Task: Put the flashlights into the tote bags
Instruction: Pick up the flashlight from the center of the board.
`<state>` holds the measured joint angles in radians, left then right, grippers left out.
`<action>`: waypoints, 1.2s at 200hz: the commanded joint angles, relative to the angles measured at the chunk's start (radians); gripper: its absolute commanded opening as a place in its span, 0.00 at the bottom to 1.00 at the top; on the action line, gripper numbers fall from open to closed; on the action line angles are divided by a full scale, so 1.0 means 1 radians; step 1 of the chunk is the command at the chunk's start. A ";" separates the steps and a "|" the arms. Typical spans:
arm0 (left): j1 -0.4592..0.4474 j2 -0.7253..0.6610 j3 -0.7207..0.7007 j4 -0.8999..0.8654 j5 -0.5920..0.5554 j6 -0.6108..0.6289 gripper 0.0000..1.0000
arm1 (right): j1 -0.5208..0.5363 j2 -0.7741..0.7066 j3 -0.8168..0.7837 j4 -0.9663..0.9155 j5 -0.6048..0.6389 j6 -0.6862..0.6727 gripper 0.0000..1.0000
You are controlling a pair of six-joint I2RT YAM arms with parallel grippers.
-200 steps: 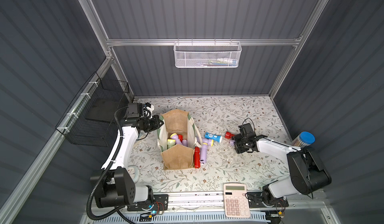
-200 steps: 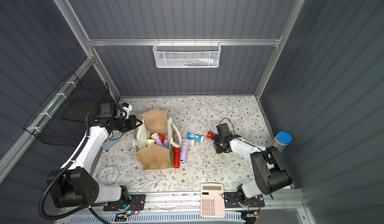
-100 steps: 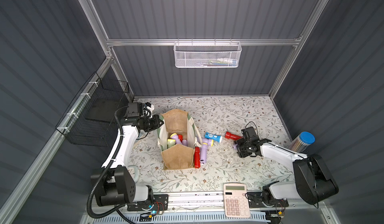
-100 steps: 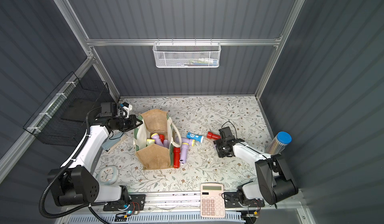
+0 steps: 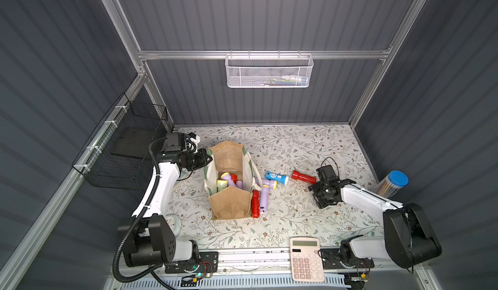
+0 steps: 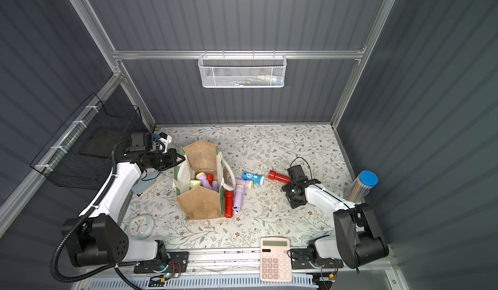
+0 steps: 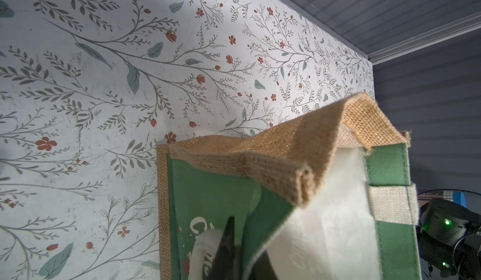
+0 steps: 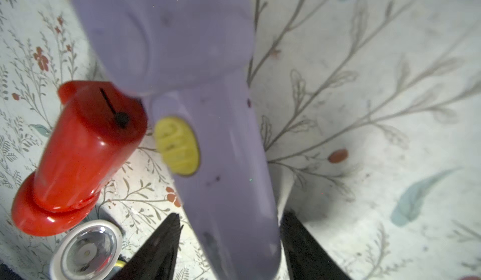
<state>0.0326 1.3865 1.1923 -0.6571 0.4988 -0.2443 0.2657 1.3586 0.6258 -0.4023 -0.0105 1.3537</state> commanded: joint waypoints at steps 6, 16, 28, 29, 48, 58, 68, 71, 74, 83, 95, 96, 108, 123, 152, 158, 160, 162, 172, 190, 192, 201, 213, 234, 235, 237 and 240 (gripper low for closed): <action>0.000 0.024 0.010 -0.034 0.001 0.008 0.07 | -0.020 0.051 -0.018 -0.083 0.031 -0.056 0.65; 0.000 0.026 0.006 -0.033 0.002 0.007 0.07 | -0.028 0.059 0.001 -0.096 0.035 -0.091 0.65; 0.000 0.023 0.001 -0.032 0.002 0.007 0.07 | -0.033 0.067 0.026 -0.131 0.049 -0.134 0.67; 0.000 0.023 0.000 -0.032 0.003 0.007 0.07 | -0.033 0.067 0.029 -0.135 0.051 -0.136 0.67; 0.000 0.014 -0.010 -0.026 0.000 0.003 0.07 | -0.034 0.059 0.043 -0.167 0.071 -0.168 0.67; 0.000 0.011 -0.008 -0.026 -0.002 0.004 0.07 | -0.036 0.053 0.039 -0.173 0.074 -0.169 0.67; 0.000 0.010 -0.005 -0.030 -0.002 0.006 0.07 | -0.037 0.053 0.035 -0.173 0.074 -0.171 0.66; 0.000 0.009 -0.003 -0.030 -0.003 0.006 0.07 | -0.037 0.053 0.033 -0.173 0.072 -0.172 0.66; 0.000 0.009 -0.002 -0.030 -0.003 0.007 0.07 | -0.038 0.054 0.032 -0.173 0.071 -0.175 0.66; 0.000 0.009 -0.002 -0.028 -0.004 0.007 0.07 | -0.039 0.058 0.031 -0.173 0.069 -0.181 0.65; 0.000 0.013 0.000 -0.026 0.002 0.004 0.07 | -0.039 0.059 0.035 -0.173 0.079 -0.197 0.62; 0.000 0.014 0.000 -0.026 0.001 0.004 0.07 | -0.039 0.060 0.035 -0.173 0.081 -0.199 0.61; 0.000 0.022 0.009 -0.033 0.006 0.006 0.07 | -0.040 0.068 0.045 -0.173 0.086 -0.214 0.60; 0.000 0.024 0.016 -0.045 0.001 0.013 0.07 | -0.041 0.091 0.066 -0.184 0.081 -0.238 0.57; 0.000 0.018 0.004 -0.029 -0.004 0.005 0.07 | -0.040 0.095 0.070 -0.191 0.075 -0.249 0.40; 0.000 0.019 0.004 -0.032 -0.003 0.006 0.07 | -0.040 0.089 0.065 -0.187 0.075 -0.245 0.37; 0.000 0.018 0.004 -0.032 -0.005 0.005 0.07 | -0.041 0.087 0.063 -0.186 0.076 -0.244 0.36; 0.000 0.018 0.003 -0.032 -0.004 0.006 0.07 | -0.041 0.085 0.060 -0.185 0.075 -0.242 0.36; 0.000 0.016 -0.001 -0.031 -0.004 0.008 0.07 | -0.040 0.074 0.050 -0.184 0.072 -0.239 0.32; 0.000 0.016 0.004 -0.033 -0.008 0.010 0.07 | -0.040 0.059 0.035 -0.174 0.060 -0.234 0.24; 0.000 0.018 0.005 -0.034 -0.009 0.010 0.07 | -0.040 0.057 0.033 -0.174 0.060 -0.235 0.23; 0.000 0.023 0.015 -0.041 -0.007 0.013 0.07 | -0.040 0.049 0.028 -0.171 0.053 -0.237 0.20; 0.000 0.024 0.021 -0.042 0.001 0.014 0.07 | -0.041 0.035 0.025 -0.173 0.050 -0.241 0.18; 0.000 0.013 0.014 -0.038 0.000 0.010 0.07 | -0.039 -0.026 0.029 -0.190 0.064 -0.245 0.15; 0.000 0.013 0.013 -0.038 0.001 0.010 0.07 | -0.039 -0.030 0.029 -0.192 0.066 -0.245 0.15; 0.000 0.011 0.012 -0.038 0.001 0.010 0.07 | -0.039 -0.039 0.030 -0.193 0.068 -0.246 0.14; 0.000 0.010 0.011 -0.038 0.001 0.010 0.07 | -0.039 -0.051 0.032 -0.197 0.074 -0.248 0.14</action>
<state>0.0326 1.3865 1.1942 -0.6594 0.4984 -0.2443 0.2287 1.3769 0.6666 -0.5484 0.0471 1.1172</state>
